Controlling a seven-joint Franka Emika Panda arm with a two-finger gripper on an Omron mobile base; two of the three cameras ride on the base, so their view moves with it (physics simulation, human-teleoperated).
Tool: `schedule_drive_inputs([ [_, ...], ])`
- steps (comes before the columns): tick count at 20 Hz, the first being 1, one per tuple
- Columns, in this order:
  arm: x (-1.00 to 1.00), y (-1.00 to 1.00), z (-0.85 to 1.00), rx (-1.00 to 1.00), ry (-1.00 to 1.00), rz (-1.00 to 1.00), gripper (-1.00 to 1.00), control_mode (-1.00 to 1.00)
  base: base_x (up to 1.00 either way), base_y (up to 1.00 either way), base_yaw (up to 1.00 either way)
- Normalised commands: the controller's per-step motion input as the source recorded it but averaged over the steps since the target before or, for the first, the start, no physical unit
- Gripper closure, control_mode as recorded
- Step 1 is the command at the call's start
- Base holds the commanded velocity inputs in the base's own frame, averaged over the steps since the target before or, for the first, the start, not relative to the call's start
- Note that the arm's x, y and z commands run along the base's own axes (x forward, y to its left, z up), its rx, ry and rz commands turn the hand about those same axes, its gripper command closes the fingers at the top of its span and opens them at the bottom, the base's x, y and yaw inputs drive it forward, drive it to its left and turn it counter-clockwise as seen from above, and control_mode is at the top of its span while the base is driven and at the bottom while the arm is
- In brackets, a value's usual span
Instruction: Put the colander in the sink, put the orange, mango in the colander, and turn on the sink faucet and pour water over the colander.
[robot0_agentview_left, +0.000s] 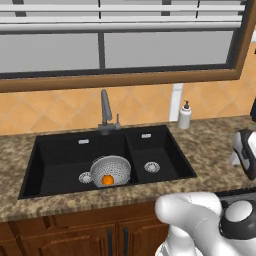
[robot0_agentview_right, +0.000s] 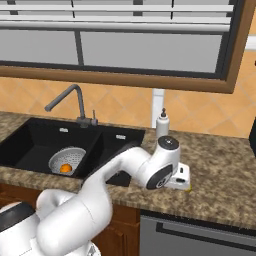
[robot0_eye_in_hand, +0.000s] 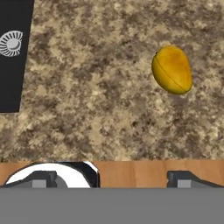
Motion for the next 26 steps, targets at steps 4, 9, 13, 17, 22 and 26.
schedule_drive_inputs([
  [4,0.55,-0.30,-0.01,0.00,0.07,0.03,-1.00,-1.00,0.00,0.00,0.00],
  [9,0.53,-0.28,-0.13,0.00,0.01,0.07,-1.00,-1.00,0.00,0.00,0.00],
  [13,0.26,-0.38,-0.17,0.00,0.00,0.10,-1.00,-1.00,0.00,0.00,0.00],
  [17,0.16,-0.22,-0.26,0.00,0.00,0.08,-1.00,-1.00,0.00,0.00,0.00],
  [22,0.31,-0.09,-0.34,0.00,0.03,0.01,-1.00,-1.00,0.00,0.00,0.00],
  [26,0.25,-0.22,-0.31,0.00,0.08,0.00,-1.00,-1.00,0.00,0.00,0.00],
])
